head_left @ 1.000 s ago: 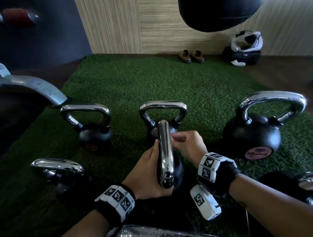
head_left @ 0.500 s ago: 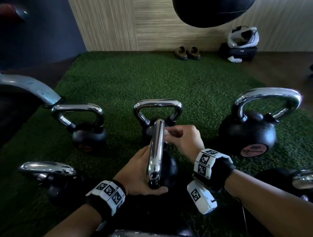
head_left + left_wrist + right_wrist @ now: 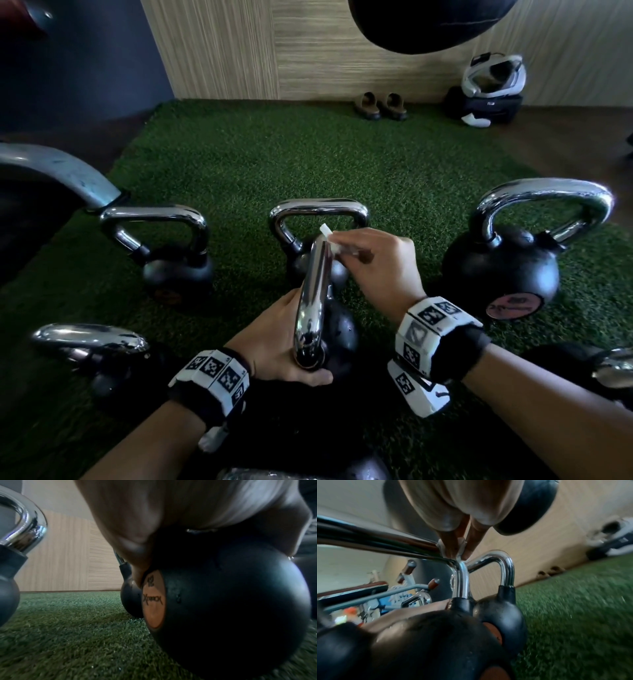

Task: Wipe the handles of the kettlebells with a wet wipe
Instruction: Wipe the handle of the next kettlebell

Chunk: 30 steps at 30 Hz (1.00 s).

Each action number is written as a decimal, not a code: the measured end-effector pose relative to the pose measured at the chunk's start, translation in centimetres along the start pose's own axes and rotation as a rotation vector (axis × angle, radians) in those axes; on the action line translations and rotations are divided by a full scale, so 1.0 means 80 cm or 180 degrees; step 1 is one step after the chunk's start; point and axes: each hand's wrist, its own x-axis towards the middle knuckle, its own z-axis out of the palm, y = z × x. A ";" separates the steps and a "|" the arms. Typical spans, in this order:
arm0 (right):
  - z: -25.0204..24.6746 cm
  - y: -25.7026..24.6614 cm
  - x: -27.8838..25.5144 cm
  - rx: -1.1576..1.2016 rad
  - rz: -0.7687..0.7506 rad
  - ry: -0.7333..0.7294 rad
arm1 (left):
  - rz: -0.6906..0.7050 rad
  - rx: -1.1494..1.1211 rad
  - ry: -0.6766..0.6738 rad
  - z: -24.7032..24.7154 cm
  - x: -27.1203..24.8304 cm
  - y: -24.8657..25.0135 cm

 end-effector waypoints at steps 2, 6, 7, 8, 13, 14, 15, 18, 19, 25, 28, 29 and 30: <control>-0.007 -0.007 -0.013 -0.0129 -0.0513 -0.0023 | 0.0046 0.0040 -0.0012 -0.002 0.002 -0.001; -0.023 -0.010 -0.002 -0.0165 -0.0621 -0.0329 | 0.0077 -0.0009 -0.0164 -0.005 0.009 -0.004; -0.024 -0.009 0.005 -0.0149 -0.0554 -0.0400 | 0.0074 -0.0013 -0.0200 -0.006 0.012 -0.004; -0.025 -0.010 0.010 -0.0152 -0.0548 -0.0442 | 0.0084 -0.0029 -0.0215 -0.008 0.014 -0.005; -0.031 -0.028 -0.014 -0.0027 -0.0874 -0.0604 | 0.0087 -0.0181 -0.0173 -0.014 0.023 -0.013; -0.032 -0.032 -0.019 0.0053 -0.0926 -0.0652 | 0.0066 -0.0226 -0.0165 -0.014 0.023 -0.014; -0.032 -0.035 -0.020 0.0111 -0.0953 -0.0710 | 0.0054 -0.0253 -0.0157 -0.015 0.023 -0.016; -0.034 -0.034 -0.002 0.0221 -0.0771 -0.0841 | 0.0043 -0.0298 -0.0117 -0.016 0.022 -0.017; -0.034 -0.034 0.001 0.0251 -0.0651 -0.0841 | 0.0050 -0.0310 -0.0107 -0.016 0.023 -0.018; -0.022 -0.042 -0.028 0.1296 0.0635 -0.0906 | 0.0344 -0.0284 -0.0224 -0.016 0.037 -0.030; -0.015 -0.036 -0.029 0.1613 0.0988 -0.0959 | 0.0338 -0.0389 -0.0216 -0.016 0.039 -0.035; -0.012 -0.034 -0.030 0.1633 0.1043 -0.0998 | 0.0285 -0.0452 -0.0247 -0.016 0.039 -0.036; -0.008 -0.031 -0.034 0.1608 0.1082 -0.1045 | 0.0208 -0.0471 -0.0300 -0.016 0.039 -0.035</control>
